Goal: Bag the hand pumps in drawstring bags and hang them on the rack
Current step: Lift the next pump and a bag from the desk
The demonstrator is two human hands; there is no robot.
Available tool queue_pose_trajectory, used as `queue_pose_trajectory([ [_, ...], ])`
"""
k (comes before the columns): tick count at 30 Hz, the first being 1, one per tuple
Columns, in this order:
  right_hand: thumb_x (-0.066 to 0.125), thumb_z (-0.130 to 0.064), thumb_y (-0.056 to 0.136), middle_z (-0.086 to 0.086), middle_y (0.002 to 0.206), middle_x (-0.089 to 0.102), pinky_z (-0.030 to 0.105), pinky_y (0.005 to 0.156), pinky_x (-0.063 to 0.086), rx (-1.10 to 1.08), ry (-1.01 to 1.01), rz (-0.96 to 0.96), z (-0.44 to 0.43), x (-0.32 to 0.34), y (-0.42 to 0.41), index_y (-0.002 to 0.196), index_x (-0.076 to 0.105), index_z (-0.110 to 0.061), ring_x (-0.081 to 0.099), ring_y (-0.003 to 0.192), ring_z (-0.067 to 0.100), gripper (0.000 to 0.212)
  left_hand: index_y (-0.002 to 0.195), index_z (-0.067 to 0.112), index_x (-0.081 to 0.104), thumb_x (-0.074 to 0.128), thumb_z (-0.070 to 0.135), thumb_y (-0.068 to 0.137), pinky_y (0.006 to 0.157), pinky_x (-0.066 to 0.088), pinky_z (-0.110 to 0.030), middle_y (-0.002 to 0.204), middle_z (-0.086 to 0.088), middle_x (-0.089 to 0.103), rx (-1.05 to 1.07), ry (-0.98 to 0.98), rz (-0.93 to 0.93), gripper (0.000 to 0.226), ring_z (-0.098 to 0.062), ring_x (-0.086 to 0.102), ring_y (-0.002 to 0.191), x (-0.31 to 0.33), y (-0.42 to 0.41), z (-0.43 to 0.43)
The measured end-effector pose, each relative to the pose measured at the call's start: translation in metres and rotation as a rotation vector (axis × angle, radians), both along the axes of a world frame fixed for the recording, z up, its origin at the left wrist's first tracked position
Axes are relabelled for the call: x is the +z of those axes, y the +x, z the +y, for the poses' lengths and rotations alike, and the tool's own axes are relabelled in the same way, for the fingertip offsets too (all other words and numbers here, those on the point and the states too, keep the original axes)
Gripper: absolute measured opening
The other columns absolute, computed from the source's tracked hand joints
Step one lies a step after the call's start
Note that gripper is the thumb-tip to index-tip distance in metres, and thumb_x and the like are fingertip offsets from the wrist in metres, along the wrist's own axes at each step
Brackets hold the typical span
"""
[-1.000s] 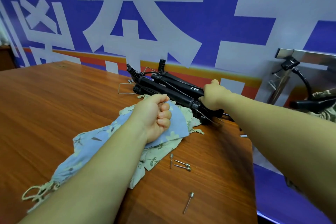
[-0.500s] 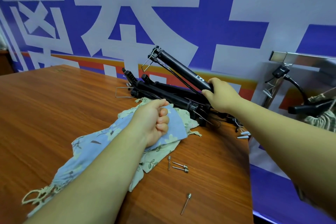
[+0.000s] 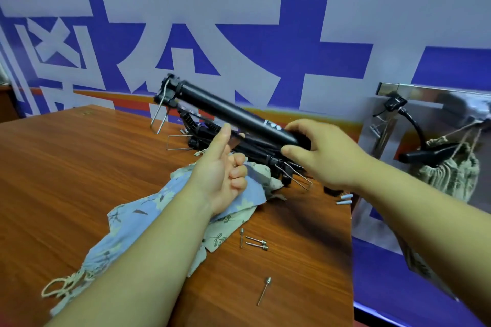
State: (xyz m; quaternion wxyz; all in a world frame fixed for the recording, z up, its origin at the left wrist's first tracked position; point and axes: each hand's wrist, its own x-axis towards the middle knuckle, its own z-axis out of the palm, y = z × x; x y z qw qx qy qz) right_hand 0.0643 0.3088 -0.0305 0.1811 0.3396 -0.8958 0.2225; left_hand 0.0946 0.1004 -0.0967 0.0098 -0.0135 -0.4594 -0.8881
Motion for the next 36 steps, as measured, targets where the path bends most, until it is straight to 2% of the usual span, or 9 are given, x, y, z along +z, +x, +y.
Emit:
queue_pose_trajectory([
  [6,0.065,-0.042,0.091,-0.011,0.100,0.067,0.031,0.077,0.051,0.074,0.008,-0.029,-0.009,0.000,0.038,0.119,0.063,-0.031,0.060,0.087,0.009,0.029,0.087,0.021,0.060,0.073,0.042,0.086,0.040,0.017,-0.017,0.070,0.006,0.047,0.184,0.036,0.046,0.025,-0.006,0.022,0.048,0.022,0.022,0.015],
  [9,0.064,-0.042,0.091,-0.012,0.100,0.068,0.035,0.081,0.052,0.141,-0.032,0.011,-0.018,0.005,0.048,0.116,0.065,-0.033,0.061,0.091,0.009,0.027,0.085,0.016,0.058,0.065,0.031,0.094,0.036,0.018,-0.016,0.067,0.003,0.050,0.275,0.058,0.083,0.019,-0.004,0.029,0.040,0.041,0.036,0.006],
  [12,0.064,-0.038,0.091,-0.010,0.102,0.065,0.034,0.082,0.049,0.130,-0.077,0.210,-0.027,0.004,0.051,0.112,0.066,-0.027,0.057,0.094,0.012,0.024,0.087,0.015,0.053,0.066,0.028,0.094,0.035,0.020,-0.016,0.067,0.002,0.049,0.411,0.117,0.109,0.019,-0.005,0.030,0.040,0.057,0.050,-0.016],
  [17,0.063,-0.026,0.081,-0.006,0.076,0.048,0.030,0.065,0.033,0.098,-0.283,0.451,-0.033,-0.016,0.064,0.079,0.055,-0.015,0.041,0.071,0.017,0.014,0.088,0.022,0.050,0.072,0.031,0.091,0.038,0.018,-0.017,0.059,0.005,0.039,0.597,0.321,0.033,0.024,-0.007,0.019,0.045,0.060,0.066,-0.052],
  [20,0.059,-0.037,0.084,-0.011,0.080,0.053,0.032,0.066,0.043,0.228,-0.063,0.216,-0.052,-0.037,0.070,0.083,0.058,-0.026,0.048,0.072,0.012,0.012,0.086,0.022,0.052,0.074,0.033,0.089,0.040,0.017,-0.018,0.059,0.005,0.031,0.639,0.373,-0.026,0.025,-0.008,0.017,0.046,0.054,0.068,-0.063],
  [24,0.067,-0.039,0.091,-0.008,0.117,0.061,0.032,0.083,0.048,0.290,0.171,-0.064,-0.086,-0.063,0.065,0.123,0.063,-0.027,0.052,0.087,0.006,0.034,0.085,0.020,0.051,0.073,0.032,0.090,0.041,0.017,-0.018,0.061,0.004,0.026,0.632,0.331,-0.060,0.026,-0.009,0.017,0.047,0.041,0.068,-0.064],
  [29,0.065,-0.026,0.095,0.000,0.119,0.068,0.042,0.088,0.052,0.289,0.166,-0.137,-0.118,-0.079,0.060,0.129,0.062,-0.021,0.062,0.102,0.021,0.035,0.088,0.019,0.053,0.072,0.030,0.092,0.038,0.020,-0.019,0.064,0.003,0.016,0.597,0.332,-0.081,0.023,-0.010,0.017,0.044,0.029,0.068,-0.064],
  [33,0.062,-0.017,0.095,-0.008,0.098,0.072,0.039,0.076,0.054,0.212,0.111,-0.129,-0.121,-0.082,0.058,0.118,0.066,-0.022,0.060,0.078,0.011,0.024,0.090,0.020,0.055,0.072,0.028,0.092,0.038,0.020,-0.019,0.064,0.003,0.022,0.573,0.331,-0.072,0.019,-0.010,0.019,0.044,0.026,0.067,-0.064],
  [36,0.067,-0.022,0.091,-0.007,0.122,0.066,0.029,0.081,0.049,0.260,0.120,-0.133,-0.119,-0.082,0.059,0.132,0.059,-0.024,0.055,0.087,0.005,0.041,0.091,0.020,0.056,0.072,0.029,0.092,0.039,0.021,-0.019,0.064,0.003,0.021,0.565,0.328,-0.083,0.019,-0.010,0.018,0.045,0.026,0.066,-0.064],
])
